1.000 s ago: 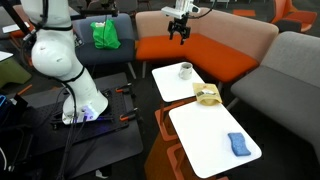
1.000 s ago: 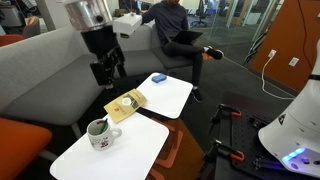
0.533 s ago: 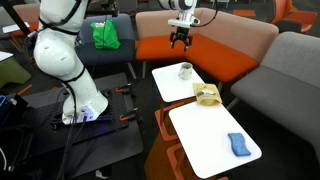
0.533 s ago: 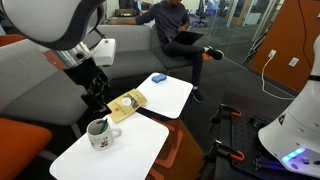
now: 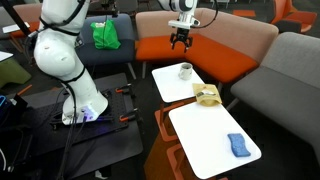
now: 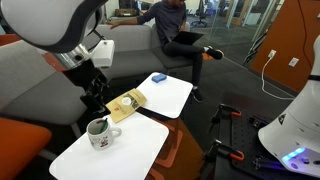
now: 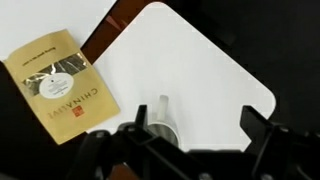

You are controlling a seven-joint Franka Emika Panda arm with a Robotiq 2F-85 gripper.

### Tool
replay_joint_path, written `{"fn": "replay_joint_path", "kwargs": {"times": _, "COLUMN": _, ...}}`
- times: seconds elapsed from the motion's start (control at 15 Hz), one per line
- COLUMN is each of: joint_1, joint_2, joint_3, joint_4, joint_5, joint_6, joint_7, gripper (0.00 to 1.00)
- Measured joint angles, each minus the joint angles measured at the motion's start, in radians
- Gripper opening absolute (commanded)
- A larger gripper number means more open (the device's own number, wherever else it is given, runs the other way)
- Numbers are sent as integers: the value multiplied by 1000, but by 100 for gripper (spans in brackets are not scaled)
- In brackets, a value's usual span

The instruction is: Take the green pen out of the white mug

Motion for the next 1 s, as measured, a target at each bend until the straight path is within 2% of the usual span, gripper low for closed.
{"fn": "replay_joint_path", "kwargs": {"times": 0.33, "joint_1": -4, "joint_2": 29, "joint_3": 0, "joint_4": -55, "joint_5": 0, "joint_6": 206, "joint_7": -55, "gripper": 100}}
{"fn": "replay_joint_path", "kwargs": {"times": 0.47, "joint_1": -4, "joint_2": 61, "joint_3": 1, "joint_4": -55, "joint_5": 0, "joint_6": 261, "joint_7": -90, "gripper": 72}}
{"fn": "replay_joint_path", "kwargs": {"times": 0.8, "joint_1": -17, "joint_2": 123, "joint_3": 2, "joint_4": -19, "joint_5": 0, "joint_6": 280, "joint_7": -204, "gripper": 35}}
{"fn": "replay_joint_path", "kwargs": {"times": 0.87, "joint_1": -20, "joint_2": 138, "joint_3": 2, "joint_4": 1, "joint_5": -1, "joint_6": 278, "joint_7": -236, "gripper": 32}}
{"fn": "replay_joint_path", "kwargs": {"times": 1.0, "joint_1": -25, "joint_2": 175, "joint_3": 3, "joint_4": 51, "joint_5": -1, "joint_6": 264, "joint_7": -302, "gripper": 34}}
